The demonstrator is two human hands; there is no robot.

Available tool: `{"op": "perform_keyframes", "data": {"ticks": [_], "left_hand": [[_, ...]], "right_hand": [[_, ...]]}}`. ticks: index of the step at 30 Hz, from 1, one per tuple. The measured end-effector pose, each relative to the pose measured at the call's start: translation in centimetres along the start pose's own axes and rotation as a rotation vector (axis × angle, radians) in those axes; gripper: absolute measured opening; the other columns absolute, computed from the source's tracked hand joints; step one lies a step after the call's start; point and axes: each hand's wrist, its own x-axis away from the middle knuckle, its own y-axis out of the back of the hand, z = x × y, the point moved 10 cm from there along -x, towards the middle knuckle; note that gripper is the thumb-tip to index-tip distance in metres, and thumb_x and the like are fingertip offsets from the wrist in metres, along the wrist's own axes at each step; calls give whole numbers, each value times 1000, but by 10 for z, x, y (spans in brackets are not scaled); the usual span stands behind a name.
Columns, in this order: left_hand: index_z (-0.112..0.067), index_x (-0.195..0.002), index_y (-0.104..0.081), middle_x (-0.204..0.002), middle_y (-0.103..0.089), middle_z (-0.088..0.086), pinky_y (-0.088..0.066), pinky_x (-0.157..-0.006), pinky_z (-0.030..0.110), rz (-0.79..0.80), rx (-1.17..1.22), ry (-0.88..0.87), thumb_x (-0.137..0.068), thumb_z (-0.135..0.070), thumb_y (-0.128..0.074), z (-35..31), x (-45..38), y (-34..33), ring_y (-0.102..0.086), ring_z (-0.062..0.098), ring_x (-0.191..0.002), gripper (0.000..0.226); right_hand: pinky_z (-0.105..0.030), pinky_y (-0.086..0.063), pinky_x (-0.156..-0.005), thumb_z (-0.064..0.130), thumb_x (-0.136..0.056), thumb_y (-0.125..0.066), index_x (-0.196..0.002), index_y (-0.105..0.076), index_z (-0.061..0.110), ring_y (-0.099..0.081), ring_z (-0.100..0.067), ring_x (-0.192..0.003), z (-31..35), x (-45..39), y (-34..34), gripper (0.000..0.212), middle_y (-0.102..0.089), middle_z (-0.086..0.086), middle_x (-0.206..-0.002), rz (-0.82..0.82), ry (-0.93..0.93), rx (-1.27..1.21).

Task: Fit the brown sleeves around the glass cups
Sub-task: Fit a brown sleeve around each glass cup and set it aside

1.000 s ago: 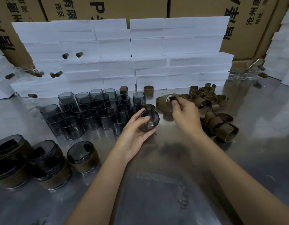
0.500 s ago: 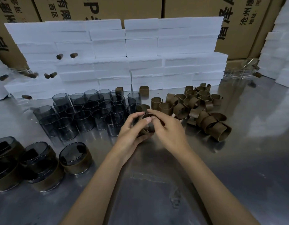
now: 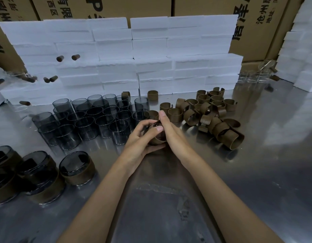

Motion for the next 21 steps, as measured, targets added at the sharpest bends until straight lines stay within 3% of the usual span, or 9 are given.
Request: {"op": "perform_keyframes", "data": {"ticks": [3,7,11,14,17,21], "left_hand": [[-18,-119,-70,-131,-64,24,-62,-81,39,-5,6,7,-81,-28,-84,0,1,0,-69,29,-116,42],[-13,-129,-67,-128,-67,21,-62,-83,40,-24,18,-1,-74,-28,-81,-1,0,2,-69,32,-117,59],[-15,-136,-63,-125,-71,15,-61,-88,41,-22,28,10,-74,-26,-80,0,0,2,-69,29,-118,66],[-16,-131,-67,-128,-69,17,-62,-87,42,13,21,16,-79,-25,-79,-1,2,-1,-70,31,-116,54],[-18,-130,-68,-128,-70,13,-62,-87,40,28,-20,15,-81,-28,-78,0,3,-4,-71,31,-114,50],[-13,-135,-63,-124,-73,13,-57,-100,46,-36,20,58,-81,-37,-75,3,3,-4,-71,28,-114,60]], "right_hand": [[-22,-45,-89,103,-65,-34,-123,-70,34,-63,1,-111,-1,-1,0,97,-73,12,-115,-37,14,-4],[-17,-41,-81,96,-77,-33,-120,-72,34,-63,3,-108,-1,-1,4,85,-74,12,-114,-110,29,-44],[-25,-40,-88,93,-73,-29,-122,-72,32,-61,-6,-112,-2,0,7,89,-72,8,-119,-157,12,-85],[-21,-47,-81,79,-91,-41,-109,-74,30,-68,0,-96,-8,-1,14,62,-76,15,-99,-218,-16,-163],[-10,-50,-62,57,-103,-47,-94,-73,31,-70,8,-75,-15,-6,20,39,-76,21,-79,-217,-53,-253],[-13,-51,-62,38,-103,-57,-101,-74,21,-72,0,-79,-18,-8,27,23,-77,8,-89,-232,-83,-315]]}}
